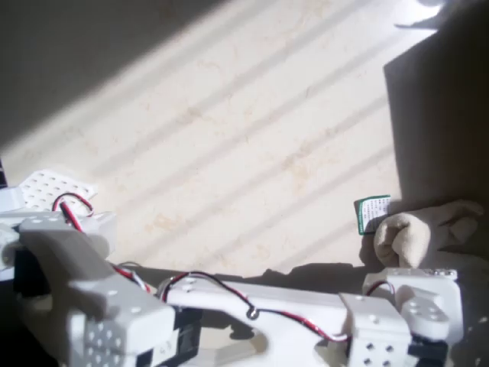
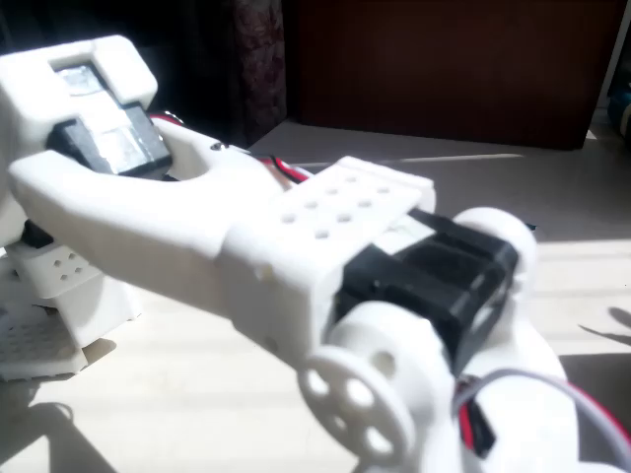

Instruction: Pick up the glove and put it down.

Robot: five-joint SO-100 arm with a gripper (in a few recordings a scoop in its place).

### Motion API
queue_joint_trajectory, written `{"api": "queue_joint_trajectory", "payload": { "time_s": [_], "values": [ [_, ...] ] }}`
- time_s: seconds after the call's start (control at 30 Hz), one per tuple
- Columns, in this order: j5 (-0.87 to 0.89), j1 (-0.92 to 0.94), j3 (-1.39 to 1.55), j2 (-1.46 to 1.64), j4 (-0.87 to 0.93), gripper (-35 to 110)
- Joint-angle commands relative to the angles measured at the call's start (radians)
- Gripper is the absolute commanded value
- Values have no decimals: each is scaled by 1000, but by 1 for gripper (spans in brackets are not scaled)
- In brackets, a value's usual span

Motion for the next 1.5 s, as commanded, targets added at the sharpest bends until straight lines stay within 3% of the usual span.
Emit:
{"api": "queue_joint_trajectory", "payload": {
  "time_s": [0.0, 0.13, 0.43, 0.73, 0.97, 1.23, 1.47],
  "values": [
    [-25, 0, -31, 29, 32, 0],
    [-26, 0, -31, 32, 77, 4],
    [-15, 0, -31, 49, 83, 27],
    [-12, -14, -28, 291, 146, 28],
    [-11, -167, -31, 414, 221, 28],
    [31, -434, -26, 403, 207, 28],
    [167, -502, -32, 256, 196, 28]
  ]
}}
